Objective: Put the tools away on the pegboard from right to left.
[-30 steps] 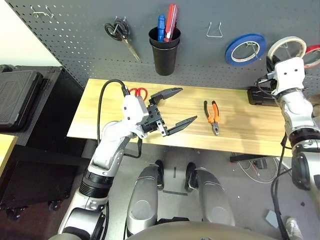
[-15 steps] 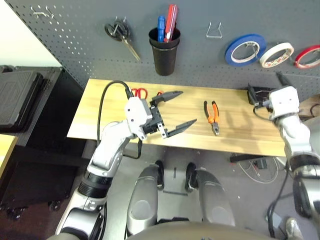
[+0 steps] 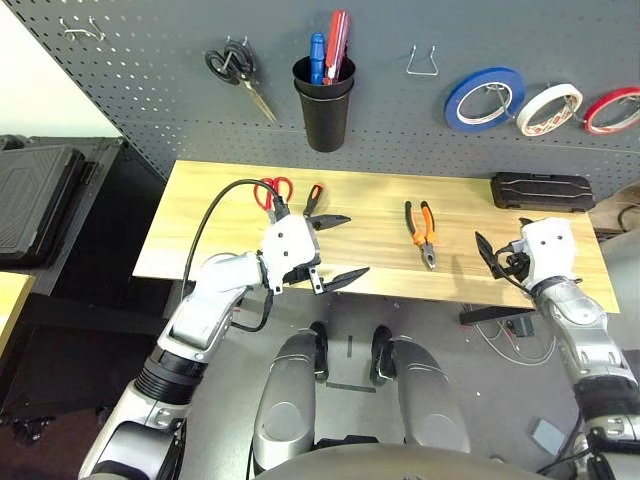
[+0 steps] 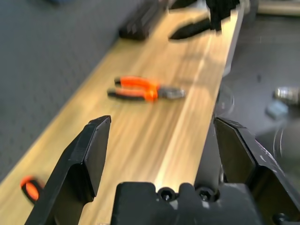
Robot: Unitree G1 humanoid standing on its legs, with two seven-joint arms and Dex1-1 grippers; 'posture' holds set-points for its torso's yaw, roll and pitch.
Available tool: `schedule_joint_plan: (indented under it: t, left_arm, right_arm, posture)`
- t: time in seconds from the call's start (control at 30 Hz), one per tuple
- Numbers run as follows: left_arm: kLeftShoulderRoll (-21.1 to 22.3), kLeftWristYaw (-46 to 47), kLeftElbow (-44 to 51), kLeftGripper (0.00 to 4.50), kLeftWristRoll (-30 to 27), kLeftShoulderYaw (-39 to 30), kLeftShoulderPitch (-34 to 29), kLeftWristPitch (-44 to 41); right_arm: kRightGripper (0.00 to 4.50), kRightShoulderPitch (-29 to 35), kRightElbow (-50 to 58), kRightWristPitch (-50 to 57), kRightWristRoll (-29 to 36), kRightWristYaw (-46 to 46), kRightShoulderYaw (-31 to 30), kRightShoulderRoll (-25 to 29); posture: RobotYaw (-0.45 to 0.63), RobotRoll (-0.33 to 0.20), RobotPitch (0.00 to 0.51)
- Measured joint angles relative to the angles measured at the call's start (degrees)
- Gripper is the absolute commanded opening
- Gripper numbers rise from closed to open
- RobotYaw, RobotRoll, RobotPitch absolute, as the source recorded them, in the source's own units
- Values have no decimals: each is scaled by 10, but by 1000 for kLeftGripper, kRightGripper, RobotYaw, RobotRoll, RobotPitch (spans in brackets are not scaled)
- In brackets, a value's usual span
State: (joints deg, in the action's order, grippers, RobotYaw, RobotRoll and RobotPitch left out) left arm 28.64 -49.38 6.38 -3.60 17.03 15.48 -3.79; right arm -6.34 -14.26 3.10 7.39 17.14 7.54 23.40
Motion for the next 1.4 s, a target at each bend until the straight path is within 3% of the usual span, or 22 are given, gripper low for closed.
schedule_joint_plan:
  t: [0.33, 0.7, 1.0, 1.4]
  left_arm:
    - [16, 9, -31, 4500, 60, 11, 15, -11]
    - [16, 10, -51, 4500, 78, 12, 22, -9]
    - [17, 9, -53, 4500, 92, 14, 32, -9]
    - [19, 6, -80, 4500, 110, 21, 48, -9]
  right_arm:
    - [4444, -51, 59, 219, 21, -3, -6, -34]
    - [4444, -193, 12, 422, 28, -49, -8, -93]
    - [4444, -261, -88, 458, 14, -85, -23, -121]
    - [4444, -339, -227, 426, -9, -102, -25, -130]
  posture:
    - [138, 0, 292]
    - [145, 0, 320]
    - [162, 0, 355]
    - [178, 0, 386]
